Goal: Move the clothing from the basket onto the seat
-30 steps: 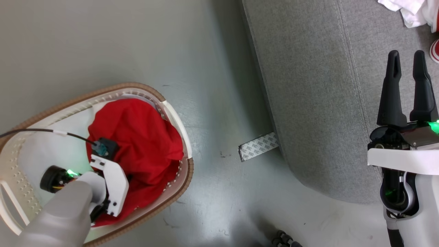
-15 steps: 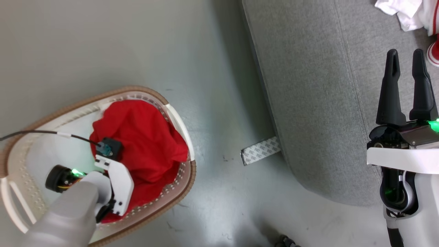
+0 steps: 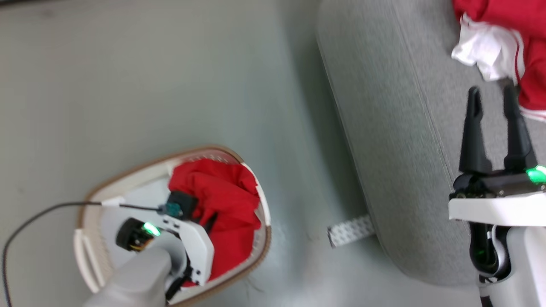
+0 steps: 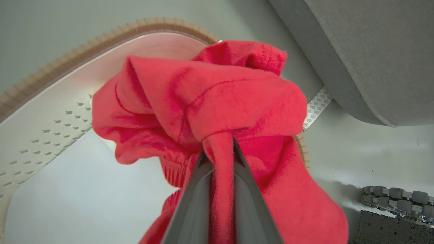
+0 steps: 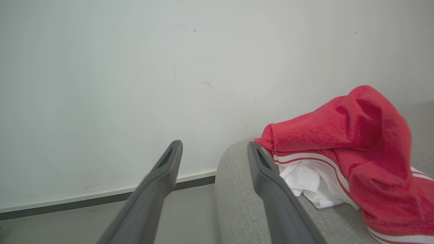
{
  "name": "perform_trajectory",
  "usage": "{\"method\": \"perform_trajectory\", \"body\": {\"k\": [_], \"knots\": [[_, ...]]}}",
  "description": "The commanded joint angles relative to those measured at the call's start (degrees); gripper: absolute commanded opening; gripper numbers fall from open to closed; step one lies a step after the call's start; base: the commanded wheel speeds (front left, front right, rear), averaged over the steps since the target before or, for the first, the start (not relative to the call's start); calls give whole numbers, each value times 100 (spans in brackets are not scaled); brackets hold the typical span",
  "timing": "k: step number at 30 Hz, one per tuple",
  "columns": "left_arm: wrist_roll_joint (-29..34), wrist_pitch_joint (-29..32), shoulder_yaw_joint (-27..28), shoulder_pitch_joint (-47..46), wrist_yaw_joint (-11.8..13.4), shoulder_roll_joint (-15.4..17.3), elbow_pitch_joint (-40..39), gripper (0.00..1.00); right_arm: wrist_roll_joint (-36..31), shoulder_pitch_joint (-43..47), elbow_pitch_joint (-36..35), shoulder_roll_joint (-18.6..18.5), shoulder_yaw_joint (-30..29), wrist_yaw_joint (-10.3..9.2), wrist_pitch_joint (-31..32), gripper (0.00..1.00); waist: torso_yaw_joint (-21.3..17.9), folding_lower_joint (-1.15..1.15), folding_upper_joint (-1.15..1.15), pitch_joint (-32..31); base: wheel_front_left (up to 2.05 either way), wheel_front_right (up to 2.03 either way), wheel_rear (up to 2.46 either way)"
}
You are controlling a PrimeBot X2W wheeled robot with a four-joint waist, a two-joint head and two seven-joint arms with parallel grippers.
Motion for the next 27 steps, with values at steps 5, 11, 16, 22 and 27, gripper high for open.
{"method": "perform_trajectory", "body": {"k": [5,11,16,22,27], "knots": [[-163,-304,-103,259,11,-142,-155,0,-153,247,199,-13,38,-13,4,100,583,0,0,-1027,0,0,0],[-149,-387,125,339,11,-244,-520,0,-78,511,393,-155,129,-13,5,100,939,0,0,-1724,0,0,0],[256,-385,765,533,50,-170,-1120,0,35,728,481,-244,225,-13,5,100,1198,0,0,-2189,0,0,0],[800,-387,1554,764,164,-84,-1937,0,138,960,578,-273,401,-13,5,100,1428,0,0,-2573,0,0,0],[1152,-387,2063,898,259,14,-2535,0,194,1113,659,-236,571,-13,5,100,1533,0,0,-2801,0,0,0]]}}
